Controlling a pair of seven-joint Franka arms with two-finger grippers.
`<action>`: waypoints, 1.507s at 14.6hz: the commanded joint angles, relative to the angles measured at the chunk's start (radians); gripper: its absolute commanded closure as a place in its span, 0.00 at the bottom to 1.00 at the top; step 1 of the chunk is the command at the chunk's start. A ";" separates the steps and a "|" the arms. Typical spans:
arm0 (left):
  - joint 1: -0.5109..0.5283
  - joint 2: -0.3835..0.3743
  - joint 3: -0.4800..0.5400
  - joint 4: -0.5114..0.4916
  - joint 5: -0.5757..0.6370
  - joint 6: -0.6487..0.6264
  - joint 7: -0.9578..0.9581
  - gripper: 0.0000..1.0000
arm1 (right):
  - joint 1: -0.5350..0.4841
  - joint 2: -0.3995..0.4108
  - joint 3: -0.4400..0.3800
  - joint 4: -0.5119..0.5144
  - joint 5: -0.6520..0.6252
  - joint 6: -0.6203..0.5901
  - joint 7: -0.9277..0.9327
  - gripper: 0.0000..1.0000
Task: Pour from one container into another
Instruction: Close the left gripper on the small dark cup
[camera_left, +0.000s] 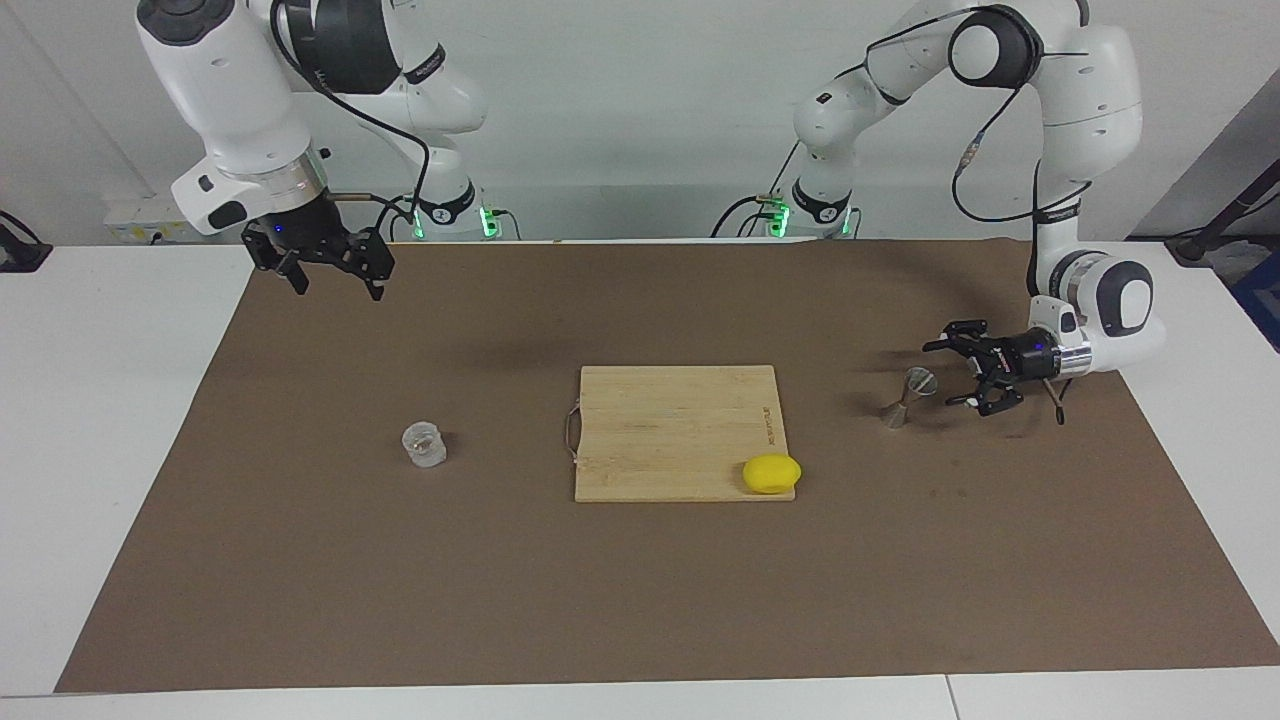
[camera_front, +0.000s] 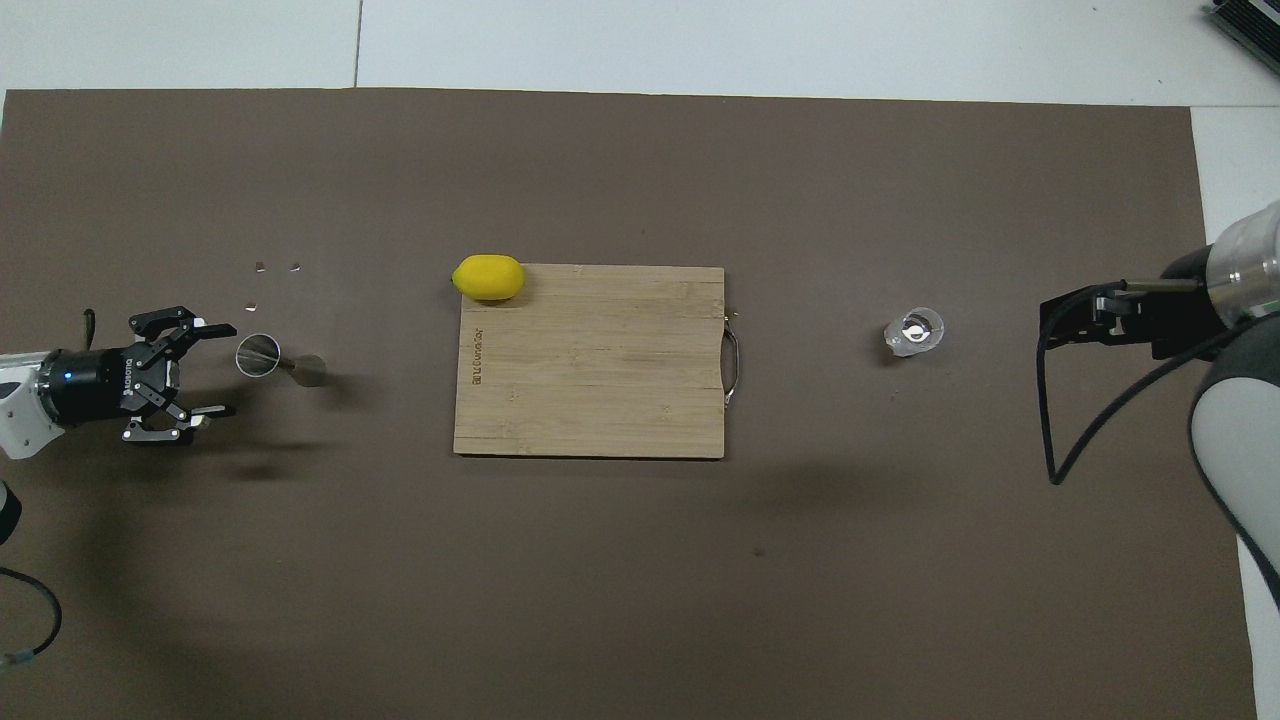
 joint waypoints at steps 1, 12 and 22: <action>0.000 0.002 -0.008 -0.039 -0.056 0.016 0.104 0.00 | -0.011 -0.024 0.006 -0.026 -0.001 0.007 0.001 0.00; -0.034 0.002 -0.011 -0.045 -0.061 0.015 0.109 0.00 | -0.011 -0.024 0.006 -0.026 -0.001 0.007 0.000 0.00; -0.062 0.002 -0.011 -0.042 -0.085 0.003 0.117 0.00 | -0.011 -0.024 0.006 -0.026 -0.001 0.007 0.000 0.00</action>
